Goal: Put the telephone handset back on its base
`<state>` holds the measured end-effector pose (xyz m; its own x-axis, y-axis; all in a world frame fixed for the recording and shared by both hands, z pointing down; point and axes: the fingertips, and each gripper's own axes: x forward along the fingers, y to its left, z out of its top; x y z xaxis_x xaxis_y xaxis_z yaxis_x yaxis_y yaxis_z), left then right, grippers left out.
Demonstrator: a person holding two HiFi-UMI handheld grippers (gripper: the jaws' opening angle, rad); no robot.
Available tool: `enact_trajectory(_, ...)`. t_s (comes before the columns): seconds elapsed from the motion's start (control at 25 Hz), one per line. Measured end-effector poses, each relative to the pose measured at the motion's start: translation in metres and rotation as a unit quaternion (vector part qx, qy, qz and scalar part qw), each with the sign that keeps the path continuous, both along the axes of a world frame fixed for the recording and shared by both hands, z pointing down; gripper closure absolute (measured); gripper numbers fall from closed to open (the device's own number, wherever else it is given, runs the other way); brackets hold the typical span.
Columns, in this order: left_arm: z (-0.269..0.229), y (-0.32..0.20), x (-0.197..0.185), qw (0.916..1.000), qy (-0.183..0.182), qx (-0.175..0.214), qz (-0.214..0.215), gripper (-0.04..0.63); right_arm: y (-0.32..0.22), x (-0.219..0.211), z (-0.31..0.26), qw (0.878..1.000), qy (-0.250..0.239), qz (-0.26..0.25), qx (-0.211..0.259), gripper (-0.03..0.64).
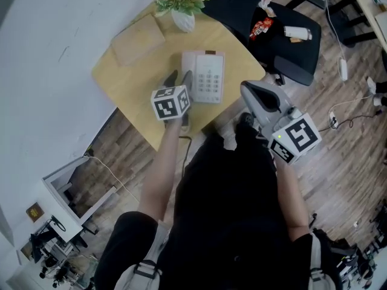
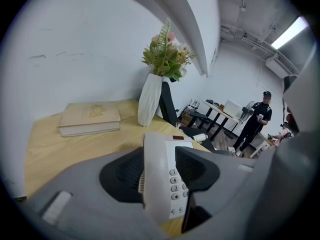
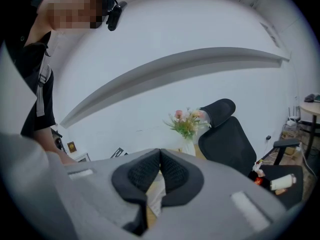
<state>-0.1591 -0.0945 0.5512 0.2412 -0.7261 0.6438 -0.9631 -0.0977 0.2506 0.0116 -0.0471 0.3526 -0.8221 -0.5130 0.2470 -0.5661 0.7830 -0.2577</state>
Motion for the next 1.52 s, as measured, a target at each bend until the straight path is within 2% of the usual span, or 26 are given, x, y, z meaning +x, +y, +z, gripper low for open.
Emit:
enact_trajectory(0.6,-0.067,0.016,0.013,0.9957,-0.023,0.046,-0.078,0.428,-0.034,0.007,-0.009,0.994,-0.023,-0.11,0.011,0.615)
enact_trajectory(0.84,-0.093,0.022,0.027,0.992,-0.011,0.068,-0.105,0.448,-0.047,0.006,-0.009,0.988,-0.026,-0.153,0.011,0.615)
enact_trajectory(1.08,-0.124,0.023,0.044,0.9896,-0.003,0.094,-0.109,0.474,-0.057,0.005,-0.013,0.983,-0.027,-0.183,0.012,0.615)
enact_trajectory(1.52,-0.173,0.032,0.054,0.9841,-0.006,0.136,-0.114,0.525,-0.064,0.004,-0.022,0.979,-0.027,-0.203,0.021,0.615)
